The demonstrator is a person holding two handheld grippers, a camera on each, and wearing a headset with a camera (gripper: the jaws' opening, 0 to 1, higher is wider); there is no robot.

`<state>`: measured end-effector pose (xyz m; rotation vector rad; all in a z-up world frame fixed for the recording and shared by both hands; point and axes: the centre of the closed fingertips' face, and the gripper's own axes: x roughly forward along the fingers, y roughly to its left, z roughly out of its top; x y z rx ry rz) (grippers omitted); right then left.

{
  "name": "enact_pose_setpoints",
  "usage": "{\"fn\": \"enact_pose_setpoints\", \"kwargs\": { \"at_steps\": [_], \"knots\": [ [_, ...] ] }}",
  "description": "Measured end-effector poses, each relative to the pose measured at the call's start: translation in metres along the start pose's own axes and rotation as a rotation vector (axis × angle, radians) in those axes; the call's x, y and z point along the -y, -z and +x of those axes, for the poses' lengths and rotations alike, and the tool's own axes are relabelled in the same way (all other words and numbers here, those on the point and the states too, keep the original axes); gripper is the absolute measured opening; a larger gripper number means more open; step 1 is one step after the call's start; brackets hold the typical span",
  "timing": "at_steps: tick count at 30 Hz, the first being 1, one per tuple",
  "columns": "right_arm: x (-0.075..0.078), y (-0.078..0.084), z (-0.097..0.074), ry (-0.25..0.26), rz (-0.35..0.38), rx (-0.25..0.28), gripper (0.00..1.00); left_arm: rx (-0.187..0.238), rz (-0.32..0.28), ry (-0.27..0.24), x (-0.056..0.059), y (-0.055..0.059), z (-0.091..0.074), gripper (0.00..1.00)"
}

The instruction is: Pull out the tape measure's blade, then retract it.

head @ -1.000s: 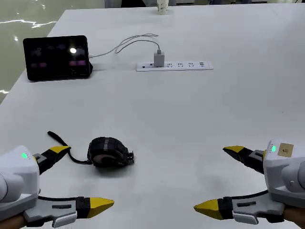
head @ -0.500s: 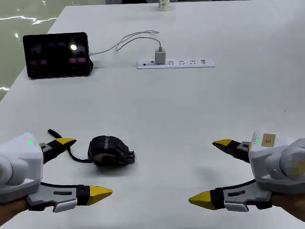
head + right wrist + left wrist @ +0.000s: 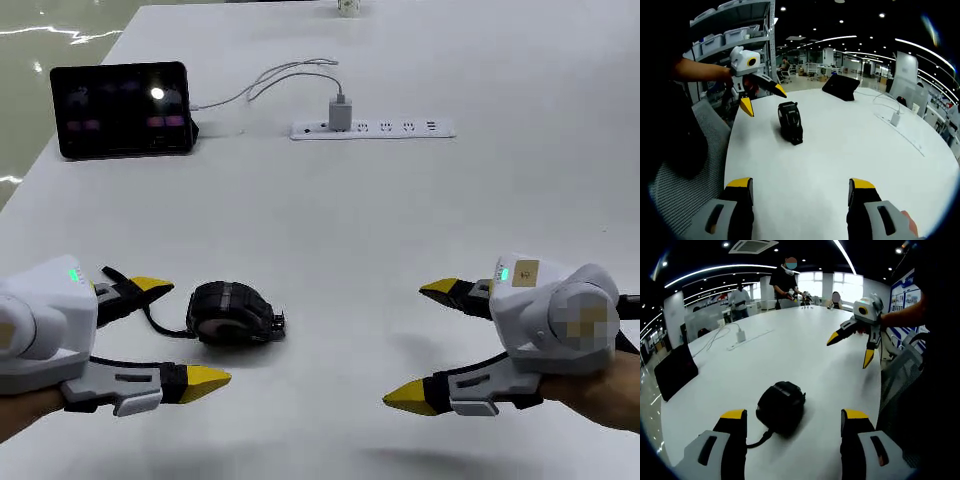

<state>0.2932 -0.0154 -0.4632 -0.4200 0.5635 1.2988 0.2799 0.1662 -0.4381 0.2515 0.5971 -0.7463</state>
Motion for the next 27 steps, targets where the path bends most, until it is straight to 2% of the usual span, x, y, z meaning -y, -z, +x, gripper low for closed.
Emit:
{"fn": "enact_pose_setpoints", "kwargs": {
  "at_steps": [12, 16, 22, 27],
  "knots": [
    [0.000, -0.009, 0.023, -0.059, -0.052, -0.013, 0.67, -0.050, 0.054, 0.041, -0.006, -0.003, 0.012, 0.63],
    [0.002, -0.012, 0.031, -0.071, -0.069, -0.015, 0.65, -0.085, 0.064, 0.060, -0.009, 0.000, 0.015, 0.60],
    [0.003, -0.017, 0.042, -0.094, -0.088, -0.014, 0.59, -0.098, 0.076, 0.063, -0.016, 0.000, 0.019, 0.57],
    [0.005, -0.021, 0.050, -0.103, -0.110, -0.008, 0.53, -0.121, 0.108, 0.072, -0.020, 0.001, 0.024, 0.53]
  ]
}}
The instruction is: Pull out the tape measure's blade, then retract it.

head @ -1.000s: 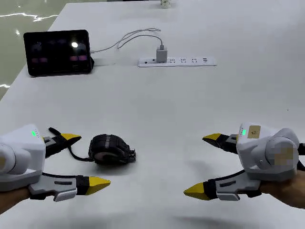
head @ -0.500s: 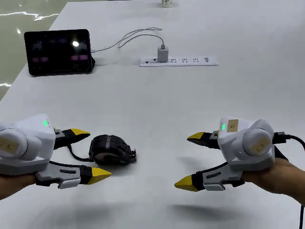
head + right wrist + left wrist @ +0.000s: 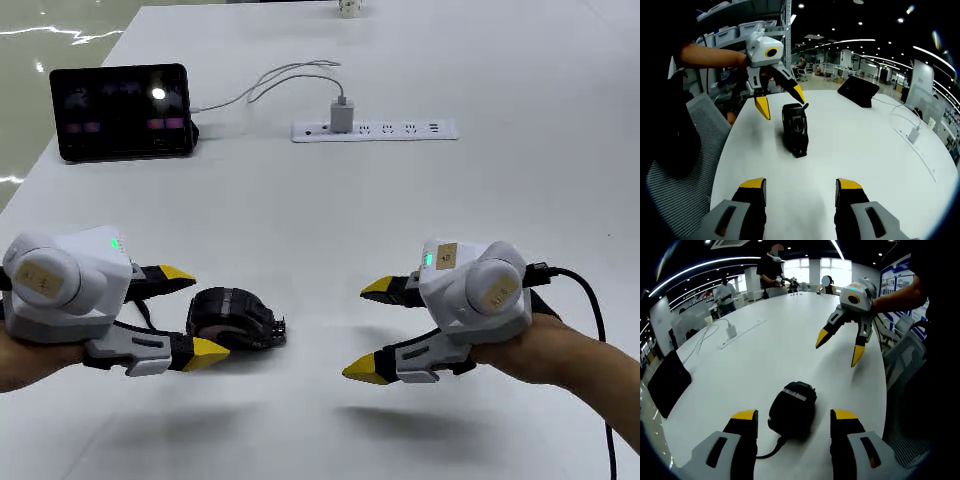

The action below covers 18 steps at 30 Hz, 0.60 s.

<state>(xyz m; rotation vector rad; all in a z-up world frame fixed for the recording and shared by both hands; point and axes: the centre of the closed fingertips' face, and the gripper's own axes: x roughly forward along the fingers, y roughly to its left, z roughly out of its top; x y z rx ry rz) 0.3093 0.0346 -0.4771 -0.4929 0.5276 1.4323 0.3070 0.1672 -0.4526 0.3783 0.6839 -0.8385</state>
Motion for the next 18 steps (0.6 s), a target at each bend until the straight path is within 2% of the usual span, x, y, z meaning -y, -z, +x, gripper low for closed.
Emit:
{"fn": "enact_pose_setpoints", "kwargs": {
  "at_steps": [5, 9, 15, 18],
  "knots": [
    [0.004, 0.000, 0.008, -0.006, -0.017, 0.003, 0.50, -0.022, 0.014, 0.013, -0.003, 0.001, 0.004, 0.50],
    [0.005, -0.002, 0.016, -0.025, -0.037, 0.000, 0.47, -0.071, 0.046, 0.038, -0.002, 0.008, 0.005, 0.48],
    [0.005, -0.005, 0.028, -0.061, -0.074, -0.002, 0.42, -0.085, 0.056, 0.052, -0.005, 0.011, 0.005, 0.44],
    [0.006, -0.006, 0.036, -0.076, -0.091, -0.013, 0.43, -0.102, 0.069, 0.067, -0.005, 0.013, 0.006, 0.39]
  ]
}}
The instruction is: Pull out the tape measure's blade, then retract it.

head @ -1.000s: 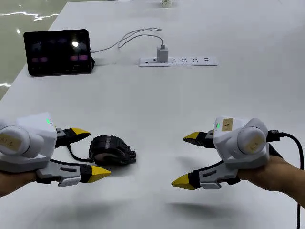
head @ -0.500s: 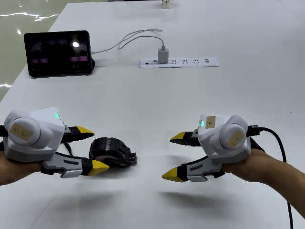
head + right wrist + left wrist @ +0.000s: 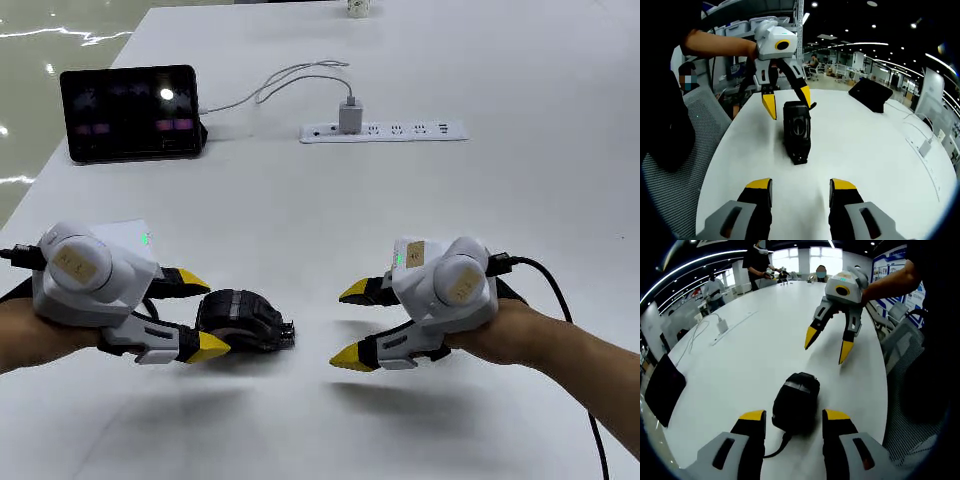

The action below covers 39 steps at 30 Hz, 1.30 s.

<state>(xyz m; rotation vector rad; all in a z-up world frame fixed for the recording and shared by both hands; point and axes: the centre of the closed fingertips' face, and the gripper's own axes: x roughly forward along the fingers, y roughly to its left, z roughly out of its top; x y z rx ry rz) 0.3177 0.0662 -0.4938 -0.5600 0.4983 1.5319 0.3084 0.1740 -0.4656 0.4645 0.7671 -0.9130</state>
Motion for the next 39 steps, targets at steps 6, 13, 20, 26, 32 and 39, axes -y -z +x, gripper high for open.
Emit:
{"fn": "enact_pose_setpoints", "kwargs": {
  "at_steps": [6, 13, 20, 26, 32, 39],
  "knots": [
    [0.002, -0.003, 0.011, -0.030, -0.017, -0.002, 0.39, -0.032, 0.025, 0.018, -0.002, 0.004, 0.003, 0.37],
    [0.004, -0.007, 0.021, -0.062, -0.050, -0.011, 0.34, -0.047, 0.046, 0.044, -0.001, 0.006, 0.005, 0.36],
    [0.002, -0.009, 0.031, -0.097, -0.079, -0.022, 0.31, -0.063, 0.070, 0.054, -0.004, 0.008, 0.007, 0.35],
    [0.000, -0.013, 0.039, -0.123, -0.101, -0.029, 0.27, -0.086, 0.104, 0.074, -0.005, 0.009, 0.008, 0.33],
    [-0.002, -0.013, 0.047, -0.137, -0.115, -0.038, 0.23, -0.097, 0.122, 0.090, -0.005, 0.009, 0.010, 0.31],
    [-0.004, -0.013, 0.055, -0.151, -0.126, -0.047, 0.17, -0.115, 0.146, 0.115, -0.002, 0.010, 0.015, 0.27]
  ]
}}
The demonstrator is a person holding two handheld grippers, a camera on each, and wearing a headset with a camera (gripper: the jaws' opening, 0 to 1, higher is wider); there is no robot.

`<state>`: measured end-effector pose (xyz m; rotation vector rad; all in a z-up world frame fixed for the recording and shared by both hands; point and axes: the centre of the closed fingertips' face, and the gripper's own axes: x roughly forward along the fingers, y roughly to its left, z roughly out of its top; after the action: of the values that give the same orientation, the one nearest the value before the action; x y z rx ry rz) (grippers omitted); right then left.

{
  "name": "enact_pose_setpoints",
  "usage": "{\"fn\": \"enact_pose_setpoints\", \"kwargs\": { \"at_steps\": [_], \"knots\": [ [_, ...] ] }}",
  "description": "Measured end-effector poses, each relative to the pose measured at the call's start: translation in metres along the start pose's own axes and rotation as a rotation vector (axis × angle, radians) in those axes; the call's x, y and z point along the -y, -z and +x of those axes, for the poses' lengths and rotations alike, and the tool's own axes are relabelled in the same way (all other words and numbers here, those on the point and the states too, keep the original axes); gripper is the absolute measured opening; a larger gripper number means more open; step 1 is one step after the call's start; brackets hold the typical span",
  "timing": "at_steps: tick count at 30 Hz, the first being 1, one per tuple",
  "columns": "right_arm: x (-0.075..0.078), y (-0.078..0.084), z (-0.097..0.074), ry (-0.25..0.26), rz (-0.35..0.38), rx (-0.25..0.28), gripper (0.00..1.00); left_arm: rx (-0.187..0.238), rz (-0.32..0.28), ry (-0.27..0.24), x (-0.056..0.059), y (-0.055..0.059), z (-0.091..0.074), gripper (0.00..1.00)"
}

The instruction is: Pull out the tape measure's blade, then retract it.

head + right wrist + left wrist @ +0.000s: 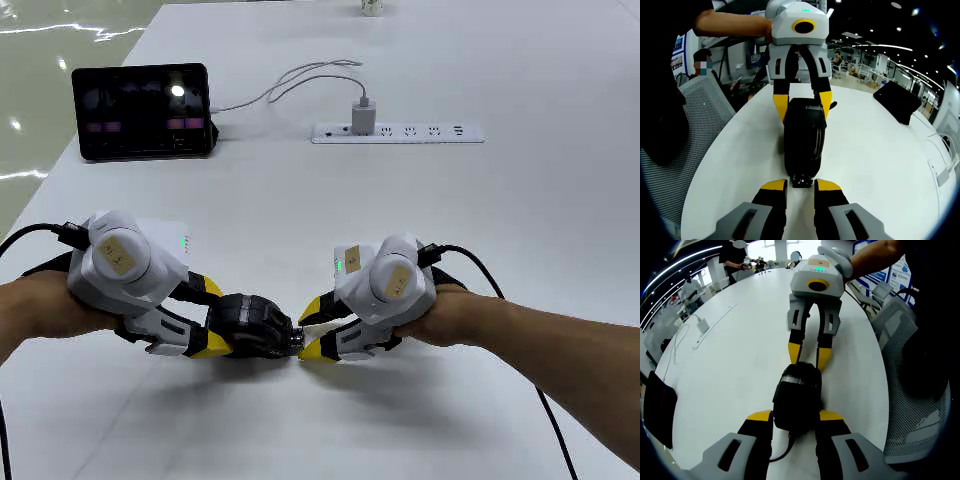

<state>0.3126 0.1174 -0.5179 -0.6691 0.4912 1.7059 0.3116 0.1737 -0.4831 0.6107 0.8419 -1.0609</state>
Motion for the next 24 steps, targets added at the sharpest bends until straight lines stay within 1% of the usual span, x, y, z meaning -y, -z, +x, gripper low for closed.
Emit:
{"fn": "enact_pose_setpoints", "kwargs": {
  "at_steps": [4, 6, 7, 12, 19, 24],
  "knots": [
    [-0.0007, -0.0007, 0.0035, -0.007, -0.006, -0.003, 0.16, 0.000, 0.004, 0.008, -0.0009, 0.0004, 0.0025, 0.27],
    [0.0005, -0.0003, 0.0039, -0.001, -0.007, -0.007, 0.14, 0.001, 0.005, 0.009, -0.0013, 0.0008, 0.0030, 0.27],
    [0.0023, -0.0008, 0.0036, 0.007, -0.003, -0.003, 0.13, 0.002, 0.008, 0.011, -0.0016, 0.0012, 0.0034, 0.27],
    [0.0017, -0.0007, 0.0032, 0.002, 0.002, 0.004, 0.12, 0.004, 0.020, 0.009, -0.0023, 0.0021, 0.0039, 0.26],
    [0.0015, -0.0006, 0.0027, 0.003, 0.004, 0.004, 0.10, -0.001, 0.020, 0.005, -0.0001, 0.0009, 0.0029, 0.25],
    [0.0025, 0.0000, 0.0024, 0.005, 0.005, 0.002, 0.09, 0.000, 0.009, 0.004, 0.0008, 0.0002, 0.0023, 0.25]
  ]
}}
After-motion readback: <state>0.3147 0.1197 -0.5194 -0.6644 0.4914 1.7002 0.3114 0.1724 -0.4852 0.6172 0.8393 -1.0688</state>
